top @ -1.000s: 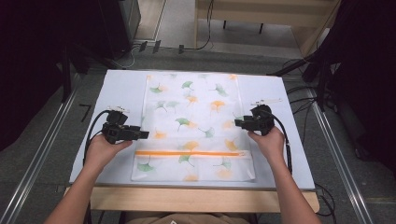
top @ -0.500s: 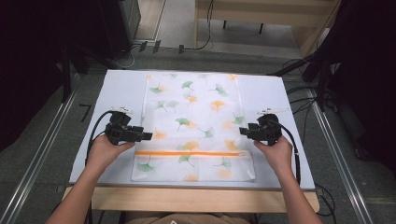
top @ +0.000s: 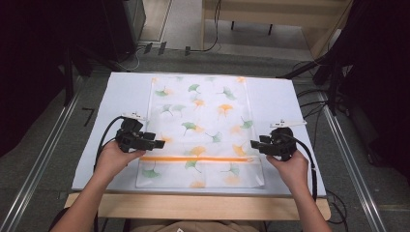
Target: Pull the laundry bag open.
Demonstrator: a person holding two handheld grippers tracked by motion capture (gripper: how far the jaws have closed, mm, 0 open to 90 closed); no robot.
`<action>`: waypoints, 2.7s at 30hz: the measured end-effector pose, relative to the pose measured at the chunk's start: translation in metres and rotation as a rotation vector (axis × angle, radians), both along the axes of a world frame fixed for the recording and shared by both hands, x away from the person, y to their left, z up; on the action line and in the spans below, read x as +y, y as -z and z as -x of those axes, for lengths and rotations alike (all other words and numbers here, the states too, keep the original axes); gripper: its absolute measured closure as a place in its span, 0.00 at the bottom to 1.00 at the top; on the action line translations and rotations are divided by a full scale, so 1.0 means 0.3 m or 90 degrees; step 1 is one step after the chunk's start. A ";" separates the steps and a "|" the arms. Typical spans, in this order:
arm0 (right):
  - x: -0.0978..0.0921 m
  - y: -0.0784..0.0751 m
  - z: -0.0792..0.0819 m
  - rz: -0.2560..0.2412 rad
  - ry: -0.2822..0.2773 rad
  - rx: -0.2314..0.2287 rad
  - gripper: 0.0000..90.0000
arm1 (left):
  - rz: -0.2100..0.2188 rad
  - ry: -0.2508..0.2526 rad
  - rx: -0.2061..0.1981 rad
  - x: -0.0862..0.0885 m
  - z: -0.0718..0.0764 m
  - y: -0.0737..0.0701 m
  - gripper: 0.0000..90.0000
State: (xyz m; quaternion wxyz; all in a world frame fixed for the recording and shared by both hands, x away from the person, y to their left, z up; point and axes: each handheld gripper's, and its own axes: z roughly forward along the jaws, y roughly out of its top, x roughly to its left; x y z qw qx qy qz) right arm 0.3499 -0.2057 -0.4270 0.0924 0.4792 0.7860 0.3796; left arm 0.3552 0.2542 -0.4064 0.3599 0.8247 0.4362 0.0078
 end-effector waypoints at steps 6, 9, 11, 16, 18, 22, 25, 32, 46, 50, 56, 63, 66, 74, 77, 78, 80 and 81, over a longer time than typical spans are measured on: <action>-0.005 0.019 0.023 0.006 -0.002 0.014 0.61 | 0.010 0.019 -0.001 -0.043 0.000 -0.006 0.43; -0.009 0.025 0.032 0.011 0.002 0.021 0.61 | 0.009 0.032 -0.001 -0.066 -0.004 -0.005 0.43; -0.014 0.028 0.037 0.016 0.002 0.025 0.62 | 0.005 0.040 -0.001 -0.081 -0.006 -0.003 0.43; -0.025 0.047 0.051 0.024 0.008 0.035 0.62 | 0.006 0.053 -0.002 -0.109 -0.019 -0.002 0.43; -0.029 0.054 0.058 0.028 0.006 0.039 0.62 | 0.010 0.056 -0.001 -0.118 -0.026 -0.001 0.43; -0.036 0.062 0.070 0.034 0.011 0.048 0.65 | 0.008 0.063 0.002 -0.136 -0.038 0.002 0.43; -0.044 0.069 0.079 0.041 0.012 0.053 0.66 | 0.010 0.068 0.002 -0.150 -0.046 0.000 0.43; -0.037 0.103 0.096 0.053 0.013 0.073 0.65 | 0.007 0.082 0.000 -0.180 -0.059 0.000 0.43; -0.009 0.128 0.104 0.069 -0.007 0.069 0.62 | 0.005 0.083 0.004 -0.189 -0.068 0.002 0.44; 0.000 0.130 0.106 0.083 0.000 0.060 0.68 | 0.004 0.082 0.005 -0.192 -0.068 0.005 0.44; 0.012 0.131 0.108 0.116 0.004 0.043 0.77 | 0.005 0.084 0.006 -0.198 -0.067 0.006 0.44; 0.027 0.128 0.106 0.126 0.004 0.043 0.82 | 0.005 0.087 0.007 -0.203 -0.068 0.008 0.45; 0.030 0.127 0.106 0.126 0.005 0.044 0.84 | 0.011 0.089 0.001 -0.205 -0.067 0.008 0.49; 0.029 0.127 0.094 0.113 -0.011 0.055 0.93 | 0.015 0.119 -0.015 -0.229 -0.052 0.012 0.58; 0.027 0.123 0.087 0.107 -0.011 0.067 0.94 | 0.014 0.122 0.002 -0.240 -0.053 0.015 0.56; 0.026 0.121 0.084 0.103 -0.012 0.071 0.95 | 0.025 0.117 0.019 -0.242 -0.058 0.018 0.52; 0.021 0.120 0.079 0.089 -0.012 0.082 0.95 | 0.049 0.114 0.036 -0.240 -0.065 0.021 0.49; 0.019 0.119 0.077 0.086 -0.014 0.084 0.95 | 0.046 0.115 0.028 -0.242 -0.064 0.021 0.49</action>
